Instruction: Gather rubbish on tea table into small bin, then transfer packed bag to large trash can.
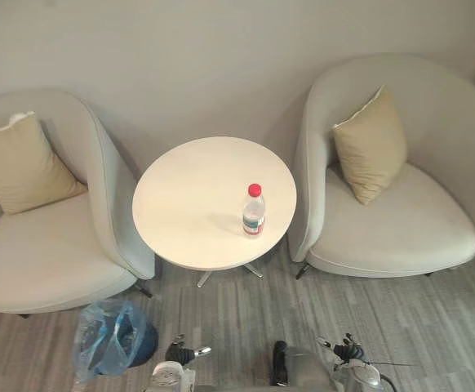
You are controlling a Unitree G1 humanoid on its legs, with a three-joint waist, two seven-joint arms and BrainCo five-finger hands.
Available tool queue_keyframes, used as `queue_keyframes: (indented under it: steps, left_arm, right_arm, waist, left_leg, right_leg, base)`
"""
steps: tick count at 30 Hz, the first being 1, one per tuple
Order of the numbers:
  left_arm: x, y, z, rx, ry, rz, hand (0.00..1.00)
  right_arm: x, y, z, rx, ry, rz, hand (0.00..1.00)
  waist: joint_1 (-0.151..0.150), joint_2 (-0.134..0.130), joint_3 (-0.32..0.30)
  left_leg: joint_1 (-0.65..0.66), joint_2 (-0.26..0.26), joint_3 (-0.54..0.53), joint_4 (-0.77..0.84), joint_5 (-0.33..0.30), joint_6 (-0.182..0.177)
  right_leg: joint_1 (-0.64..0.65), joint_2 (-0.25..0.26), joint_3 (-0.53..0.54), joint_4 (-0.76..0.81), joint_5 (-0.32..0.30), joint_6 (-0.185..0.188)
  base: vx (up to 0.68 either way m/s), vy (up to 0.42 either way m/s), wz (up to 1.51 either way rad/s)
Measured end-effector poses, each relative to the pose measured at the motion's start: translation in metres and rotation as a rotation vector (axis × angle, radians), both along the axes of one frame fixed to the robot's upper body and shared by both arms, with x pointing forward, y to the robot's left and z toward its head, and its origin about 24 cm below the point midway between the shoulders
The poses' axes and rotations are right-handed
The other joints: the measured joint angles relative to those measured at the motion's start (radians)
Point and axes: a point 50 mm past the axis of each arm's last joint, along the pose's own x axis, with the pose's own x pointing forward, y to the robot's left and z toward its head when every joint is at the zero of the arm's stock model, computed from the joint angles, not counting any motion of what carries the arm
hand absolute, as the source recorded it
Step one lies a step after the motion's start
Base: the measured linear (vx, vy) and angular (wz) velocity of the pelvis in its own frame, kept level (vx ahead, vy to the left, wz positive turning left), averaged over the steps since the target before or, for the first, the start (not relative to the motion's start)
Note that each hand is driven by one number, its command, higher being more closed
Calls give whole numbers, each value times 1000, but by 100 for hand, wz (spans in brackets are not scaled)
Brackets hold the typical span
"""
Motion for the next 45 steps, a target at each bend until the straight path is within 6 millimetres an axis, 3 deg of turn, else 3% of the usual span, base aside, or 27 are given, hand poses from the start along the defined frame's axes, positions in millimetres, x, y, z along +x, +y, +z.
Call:
queue_keyframes:
  steps: [1, 2, 3, 5, 8, 9, 10, 11, 12, 16, 24, 31, 35, 39, 45]
  left_arm:
    - [5, -1, 2, -4, -23, -3, 0]
    - [12, -1, 6, -8, -54, -6, 0]
    - [13, -1, 6, -7, -57, -7, 0]
    - [16, -3, 8, -14, -71, -9, 0]
    - [18, -4, 9, -15, -80, -12, 0]
    - [18, -5, 9, -15, -79, -16, 0]
    - [17, -6, 8, -19, -73, -19, 0]
    - [18, -5, 9, -14, -77, -22, 0]
    - [15, -1, 8, -3, -65, -25, 0]
    - [15, 5, 7, 9, -60, -24, 0]
    - [10, 5, 6, 10, -47, -31, 0]
    - [6, 6, 4, 34, -32, -47, 0]
    - [4, 9, 4, 49, -27, -53, 0]
    - [3, 15, 4, 76, -22, -88, 0]
    - [1, 18, 4, 105, -17, -144, 0]
  right_arm:
    - [-3, 1, -1, 3, 7, 0, 0]
    - [-4, 10, -3, 26, 9, -1, 0]
    - [-4, 11, -3, 29, 9, -1, 0]
    - [-6, 14, -4, 36, 10, -7, 0]
    - [-6, 13, -4, 40, 7, -27, 0]
    - [-6, 13, -4, 41, 6, -31, 0]
    - [-7, 10, -3, 36, 5, -36, 0]
    - [-7, 9, -3, 33, 8, -35, 0]
    - [-6, 13, -4, 44, 4, -34, 0]
    - [-11, 20, -6, 61, 16, -38, 0]
    - [-14, 20, -7, 52, 24, -23, 0]
    - [-8, 21, -3, -9, 10, 48, 0]
    - [12, 20, 17, -96, -117, 159, 0]
    - [42, 17, 54, -223, -324, 276, 0]
    - [60, 9, 92, -371, -500, 364, 0]
  waist:
    - [2, -12, 8]
    - [11, -28, 18]
    - [14, -32, 18]
    - [23, -33, 18]
    - [20, -30, 22]
    - [20, -29, 21]
    - [20, -14, 19]
    - [27, -17, 22]
    - [25, -36, 11]
    - [24, -62, 3]
    - [27, -56, -7]
    - [26, -57, -26]
    - [25, -64, -34]
    - [25, -80, -39]
    - [22, -79, -40]
  left_leg:
    - [-25, 14, 2, 93, 2, -4]
    - [-120, 39, 10, 306, 40, -58]
    - [-133, 45, 12, 335, 43, -69]
    - [-224, 84, 69, 428, -46, -42]
    - [-286, 44, 80, 257, -98, -20]
    - [-289, 27, 69, 173, -83, -15]
    - [-288, 10, 26, 36, -1, -10]
    - [-268, -4, 35, 28, 28, 6]
    - [-243, -24, 47, -14, 35, 16]
    - [-219, -64, 60, -29, 33, 38]
    - [-152, -75, 53, -83, 34, 44]
    - [-134, -73, 25, -183, 97, 36]
    - [-137, -77, 6, -206, 115, 37]
    - [-140, -78, 0, -218, 125, 39]
    - [-156, -83, -22, -218, 129, 43]
  right_leg:
    - [51, 5, -18, -27, -12, 2]
    - [106, 9, -35, -69, -23, -5]
    - [110, 8, -35, -73, -24, -6]
    - [142, 14, -36, -104, -34, -14]
    - [169, -5, -19, -119, -28, 14]
    - [173, -10, -8, -115, -32, 25]
    - [171, -5, 12, -97, -44, 45]
    - [172, -5, 45, -88, -48, 58]
    - [181, -19, 65, -115, -42, 71]
    - [215, -49, 80, -164, -28, 88]
    - [260, -47, 98, -180, -47, 102]
    - [245, -33, 94, -193, -41, 92]
    - [234, -31, 94, -194, -36, 87]
    - [226, -30, 98, -204, -31, 85]
    - [225, -27, 100, -236, -14, 86]
  base:
    - [155, -133, 69]
    - [83, -91, 52]
    - [62, -51, 30]
    - [73, -20, -1]
    - [117, 88, -22]
    - [113, 166, -39]
    - [98, 163, -43]
    - [147, 186, -41]
    - [229, 209, -34]
    - [175, 145, -4]
    - [55, 7, 3]
    - [-29, -48, 7]
    - [-35, -6, 3]
    - [-32, 1, 2]
    - [-1, 1, 2]
